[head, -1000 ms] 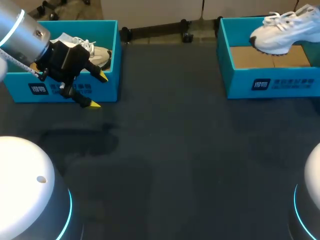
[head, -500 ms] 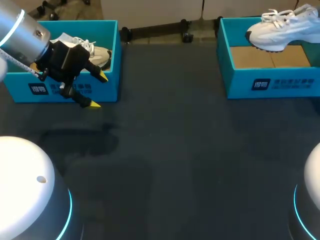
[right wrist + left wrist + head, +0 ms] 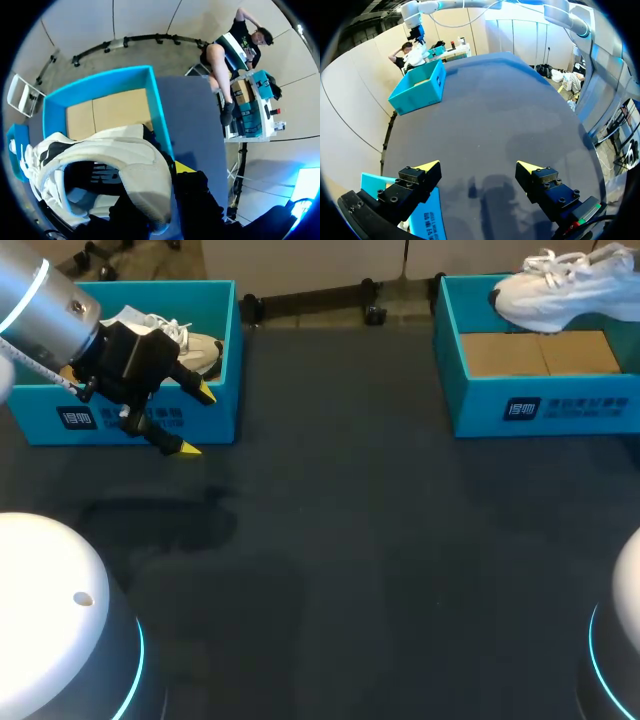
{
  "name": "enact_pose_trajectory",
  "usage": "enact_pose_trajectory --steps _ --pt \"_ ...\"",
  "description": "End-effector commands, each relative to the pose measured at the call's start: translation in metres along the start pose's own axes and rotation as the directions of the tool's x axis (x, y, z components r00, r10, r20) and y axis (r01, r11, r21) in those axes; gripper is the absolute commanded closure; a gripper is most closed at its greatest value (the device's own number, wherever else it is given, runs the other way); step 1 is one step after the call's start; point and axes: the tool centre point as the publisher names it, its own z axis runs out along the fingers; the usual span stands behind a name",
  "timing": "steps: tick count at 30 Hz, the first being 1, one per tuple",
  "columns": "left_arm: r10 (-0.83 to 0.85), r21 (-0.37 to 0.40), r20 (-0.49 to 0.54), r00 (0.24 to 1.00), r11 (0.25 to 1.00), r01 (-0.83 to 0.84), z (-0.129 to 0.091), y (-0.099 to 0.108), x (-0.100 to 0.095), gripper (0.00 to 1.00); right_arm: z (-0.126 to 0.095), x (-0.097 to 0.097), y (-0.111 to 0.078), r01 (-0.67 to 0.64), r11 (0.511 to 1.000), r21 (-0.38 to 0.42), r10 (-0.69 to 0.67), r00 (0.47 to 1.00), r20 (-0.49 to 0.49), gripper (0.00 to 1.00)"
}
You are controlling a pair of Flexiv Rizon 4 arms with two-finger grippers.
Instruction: Take the shoe out of the shoebox, open the shoe tongue, remove and reinsert the insole, then place the shoe into the shoebox
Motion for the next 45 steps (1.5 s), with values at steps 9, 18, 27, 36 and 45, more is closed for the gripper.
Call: enact_pose_trajectory --steps 9,18,27,36,45 --pt "0.001 -0.002 0.001 1.0 1.0 -0.001 0.0 0.0 0.001 0.0 0.039 0.014 -0.006 0.002 1.0 0.01 -0.002 1.0 0.02 1.0" --pt "0.001 -0.002 0.001 1.0 1.0 -0.001 0.0 0.0 0.001 0.0 0.059 0.02 -0.003 -0.012 1.0 0.0 0.012 1.0 0.019 1.0" --pt "0.001 -0.002 0.001 1.0 1.0 -0.001 0.0 0.0 0.001 0.0 0.076 0.019 -0.005 -0.015 1.0 -0.026 0.016 0.999 0.032 1.0" --pt "0.001 -0.002 0.001 1.0 1.0 -0.001 0.0 0.0 0.001 0.0 0.096 0.016 -0.01 -0.035 0.999 -0.026 0.037 0.998 0.046 1.0" --pt "0.001 -0.002 0.001 1.0 1.0 -0.001 0.0 0.0 0.001 0.0 0.111 0.019 -0.016 -0.064 0.998 -0.023 0.065 0.997 0.05 1.0"
